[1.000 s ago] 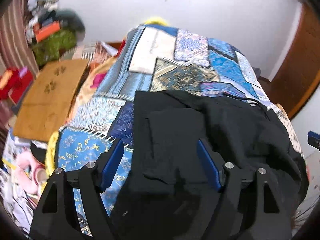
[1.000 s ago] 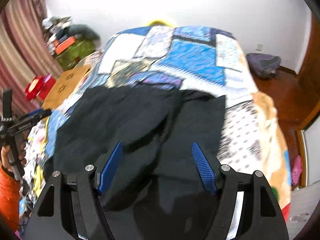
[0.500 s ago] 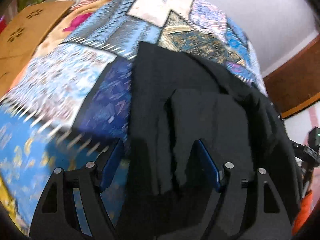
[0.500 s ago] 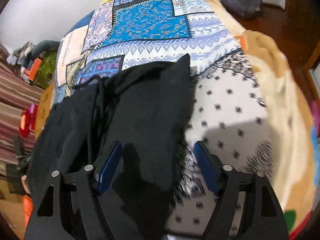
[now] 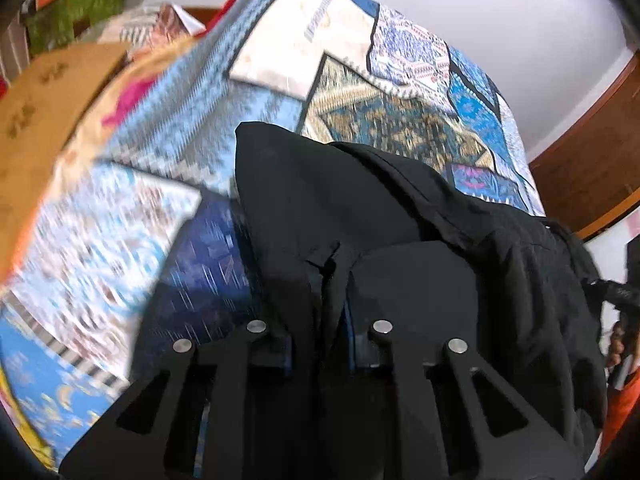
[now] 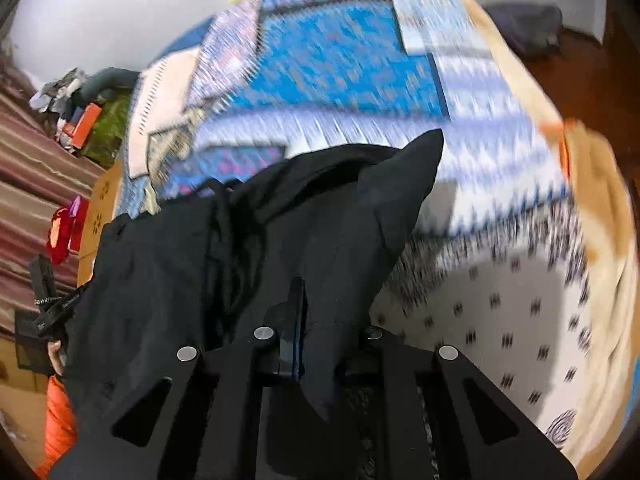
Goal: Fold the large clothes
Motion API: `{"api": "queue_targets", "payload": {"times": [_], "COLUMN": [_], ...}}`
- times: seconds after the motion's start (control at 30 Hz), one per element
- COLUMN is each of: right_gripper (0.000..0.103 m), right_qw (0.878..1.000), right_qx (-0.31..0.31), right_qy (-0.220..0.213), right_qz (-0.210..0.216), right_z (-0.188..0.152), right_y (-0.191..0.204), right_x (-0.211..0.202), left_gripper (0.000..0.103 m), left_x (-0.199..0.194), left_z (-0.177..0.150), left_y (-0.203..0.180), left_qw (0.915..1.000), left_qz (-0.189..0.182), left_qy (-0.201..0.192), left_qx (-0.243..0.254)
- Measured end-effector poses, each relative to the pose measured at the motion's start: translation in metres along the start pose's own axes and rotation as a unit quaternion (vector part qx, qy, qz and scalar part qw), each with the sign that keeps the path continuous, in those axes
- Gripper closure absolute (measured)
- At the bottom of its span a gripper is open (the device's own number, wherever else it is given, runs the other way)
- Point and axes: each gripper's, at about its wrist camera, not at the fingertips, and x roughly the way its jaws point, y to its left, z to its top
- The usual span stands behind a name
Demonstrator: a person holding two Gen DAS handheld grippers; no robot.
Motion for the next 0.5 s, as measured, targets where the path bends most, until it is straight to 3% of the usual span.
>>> {"api": "queue_targets", "payload": {"times": [0.13,0.3,0.5], "right_gripper": [0.092,0.084,0.076], "right_qw": [0.999,0.998,0.997], "right_qx": [-0.008,-0.005,-0.006], "right_qy": [-0.023,-0.007,0.005], "right_qz": [-0.022,-0.063,-0.071], "right_z": [0.011,0.007,-0.009], "right_y": [0.011,0.009,0.005], "right_x": [0.002,0.022,-0.004], "left_gripper": [0.084,0.077,0.075], "left_x": [0.001,0.011,-0.016], "left_z": [0.019,0.017,0.0], "left_y": [-0.003,-0.005,-0.027], "left_qw": [0.9994,0.9978,0.9876], "left_qz": [0.033,0.066,0.132], "left_qy": [-0.007,0.003,-0.007], "left_qx": [0.004,0.006,0.084]}}
